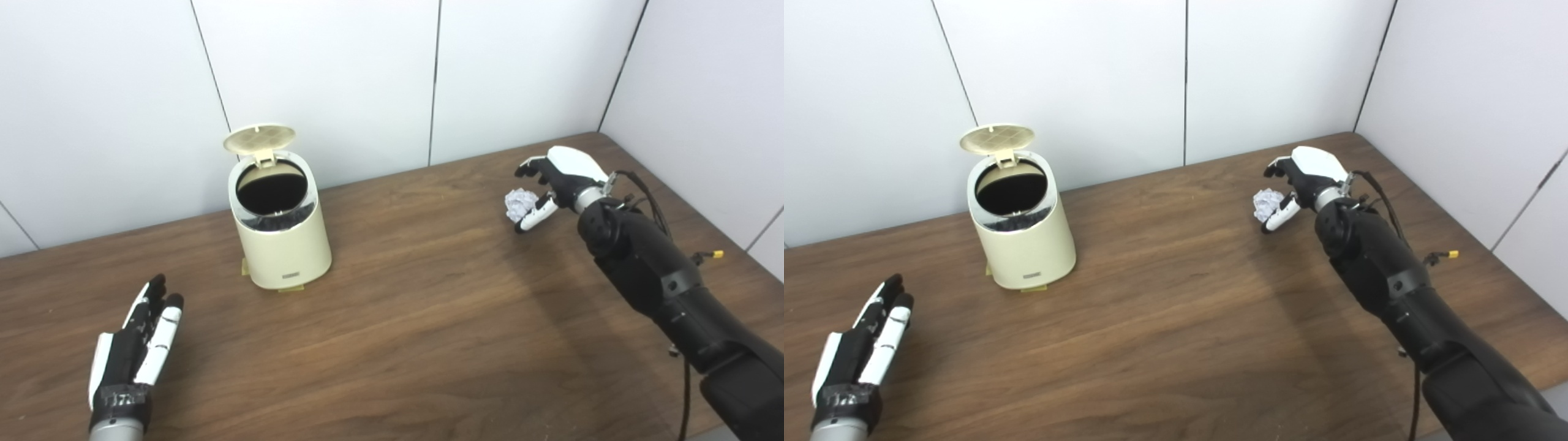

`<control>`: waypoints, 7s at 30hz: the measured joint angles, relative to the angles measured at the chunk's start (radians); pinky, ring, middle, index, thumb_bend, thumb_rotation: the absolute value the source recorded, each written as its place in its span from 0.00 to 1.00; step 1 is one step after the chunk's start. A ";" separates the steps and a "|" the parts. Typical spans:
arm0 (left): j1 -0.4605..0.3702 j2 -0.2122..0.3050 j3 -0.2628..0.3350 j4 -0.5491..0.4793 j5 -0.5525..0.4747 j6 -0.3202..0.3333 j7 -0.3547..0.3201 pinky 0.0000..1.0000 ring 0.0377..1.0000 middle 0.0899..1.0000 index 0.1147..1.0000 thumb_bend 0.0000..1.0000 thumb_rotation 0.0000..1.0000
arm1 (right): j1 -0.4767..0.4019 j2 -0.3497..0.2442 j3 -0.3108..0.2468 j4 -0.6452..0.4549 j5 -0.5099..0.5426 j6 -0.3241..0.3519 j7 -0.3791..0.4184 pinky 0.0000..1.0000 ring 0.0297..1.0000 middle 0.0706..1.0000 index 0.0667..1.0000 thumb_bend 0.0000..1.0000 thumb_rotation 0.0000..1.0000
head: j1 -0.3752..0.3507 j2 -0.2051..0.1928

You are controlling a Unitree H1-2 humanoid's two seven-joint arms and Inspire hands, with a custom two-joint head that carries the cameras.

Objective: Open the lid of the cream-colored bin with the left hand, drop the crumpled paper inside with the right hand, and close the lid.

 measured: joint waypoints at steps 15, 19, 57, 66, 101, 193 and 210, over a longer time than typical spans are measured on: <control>-0.004 0.007 -0.003 0.003 0.012 -0.002 0.001 1.00 0.98 0.96 0.99 0.61 0.77 | -0.018 0.068 -0.008 0.027 0.024 -0.019 -0.046 0.62 0.72 0.76 0.73 0.89 0.15 | 0.012 0.000; -0.003 0.007 -0.004 0.003 0.012 -0.002 0.000 1.00 0.98 0.96 0.99 0.62 0.76 | -0.016 0.070 -0.009 0.028 0.038 -0.036 -0.049 0.60 0.68 0.74 0.72 0.89 0.15 | 0.017 0.000; -0.001 0.009 0.012 0.000 0.010 -0.008 0.007 0.98 0.98 0.97 0.99 0.60 0.76 | -0.011 0.022 0.007 -0.006 0.077 -0.002 0.049 0.59 0.63 0.67 0.68 0.84 0.07 | 0.018 0.002; -0.002 0.009 0.011 0.012 0.009 -0.035 0.019 1.00 1.00 0.99 0.99 0.60 0.76 | -0.011 0.019 0.001 -0.024 0.081 0.025 0.075 0.59 0.63 0.69 0.70 0.84 0.07 | 0.012 -0.003; 0.001 0.010 0.027 -0.006 -0.015 -0.046 0.026 0.85 0.97 0.99 0.91 0.59 0.74 | 0.012 0.020 -0.039 -0.006 0.105 0.038 0.053 0.37 0.37 0.45 0.51 0.51 0.00 | 0.015 -0.008; 0.134 -0.163 -0.026 -0.030 0.023 -0.120 0.154 1.00 0.97 0.93 0.93 0.63 0.74 | -0.250 0.573 0.107 -0.031 -0.038 -0.263 -0.223 0.32 0.37 0.47 0.48 0.50 0.00 | 0.339 -0.089; 0.135 -0.163 -0.033 -0.029 0.047 -0.121 0.153 0.99 0.96 0.94 0.93 0.64 0.74 | -0.266 0.558 0.116 -0.050 -0.031 -0.216 -0.179 0.48 0.51 0.48 0.44 0.53 0.00 | 0.341 -0.084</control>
